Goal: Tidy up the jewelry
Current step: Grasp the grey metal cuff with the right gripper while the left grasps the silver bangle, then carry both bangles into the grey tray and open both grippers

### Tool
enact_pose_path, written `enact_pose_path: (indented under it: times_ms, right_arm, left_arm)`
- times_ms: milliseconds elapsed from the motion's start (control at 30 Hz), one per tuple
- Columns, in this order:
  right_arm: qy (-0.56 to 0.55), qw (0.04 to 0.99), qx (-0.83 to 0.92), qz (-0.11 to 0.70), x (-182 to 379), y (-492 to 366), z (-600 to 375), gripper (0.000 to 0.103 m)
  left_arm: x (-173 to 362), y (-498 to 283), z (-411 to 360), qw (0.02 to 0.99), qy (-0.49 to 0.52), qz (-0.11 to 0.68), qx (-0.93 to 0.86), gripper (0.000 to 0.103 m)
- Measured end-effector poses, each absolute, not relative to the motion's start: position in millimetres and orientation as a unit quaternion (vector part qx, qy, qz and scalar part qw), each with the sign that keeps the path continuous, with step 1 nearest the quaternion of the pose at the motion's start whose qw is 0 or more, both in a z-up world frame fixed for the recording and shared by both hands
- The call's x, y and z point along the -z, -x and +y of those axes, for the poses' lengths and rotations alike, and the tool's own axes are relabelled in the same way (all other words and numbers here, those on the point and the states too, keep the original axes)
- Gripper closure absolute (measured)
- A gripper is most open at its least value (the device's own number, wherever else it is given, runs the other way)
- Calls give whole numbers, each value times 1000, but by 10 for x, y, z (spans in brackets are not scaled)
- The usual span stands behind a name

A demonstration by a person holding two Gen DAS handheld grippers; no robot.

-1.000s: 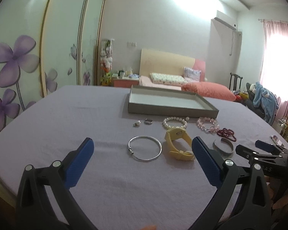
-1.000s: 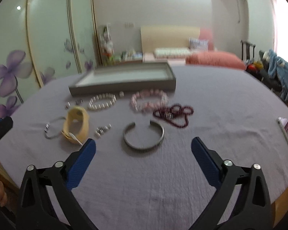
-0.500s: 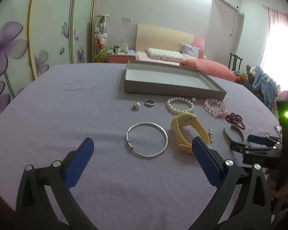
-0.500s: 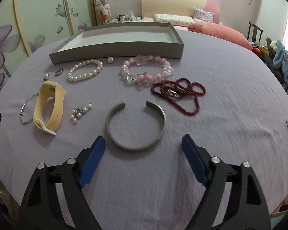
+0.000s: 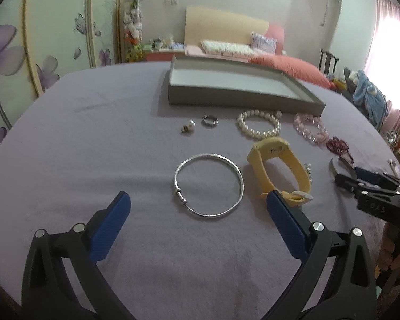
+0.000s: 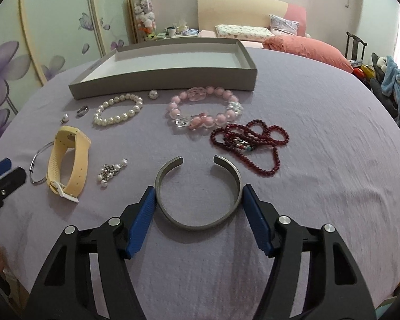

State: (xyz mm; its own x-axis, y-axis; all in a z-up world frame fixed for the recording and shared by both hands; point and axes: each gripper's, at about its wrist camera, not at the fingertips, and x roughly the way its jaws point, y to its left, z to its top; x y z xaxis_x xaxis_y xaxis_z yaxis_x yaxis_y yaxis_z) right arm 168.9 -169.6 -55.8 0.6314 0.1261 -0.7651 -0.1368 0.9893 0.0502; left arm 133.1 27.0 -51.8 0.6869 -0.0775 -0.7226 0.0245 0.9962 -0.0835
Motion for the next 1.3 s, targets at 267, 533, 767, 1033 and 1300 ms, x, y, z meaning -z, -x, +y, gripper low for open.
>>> enact_pose_path:
  times_ms: [267,533,767,1033,1300]
  right_arm:
    - [-6,903,-74,424,549,-1757,-1720,37]
    - [-12,903,-80,422,548,-1762,-1741,37]
    - [-16,902,-79,423,543,-1781,-1763,37]
    - [-18,903,-84,421,534,-1771,-1751,37]
    - [-16,908,-90,408,466,-1737,-1734,37]
  left_arm:
    - [695,-1612,155,894,-13,448,23,10]
    - [701,-1778,78,893,-18,448,23,13]
    - [679,-1748,45,899,-22,436,22,30]
    - [682,-1734,31,901,-21,432,23,34]
    - [663,-1667,133,906,0,423,17,35]
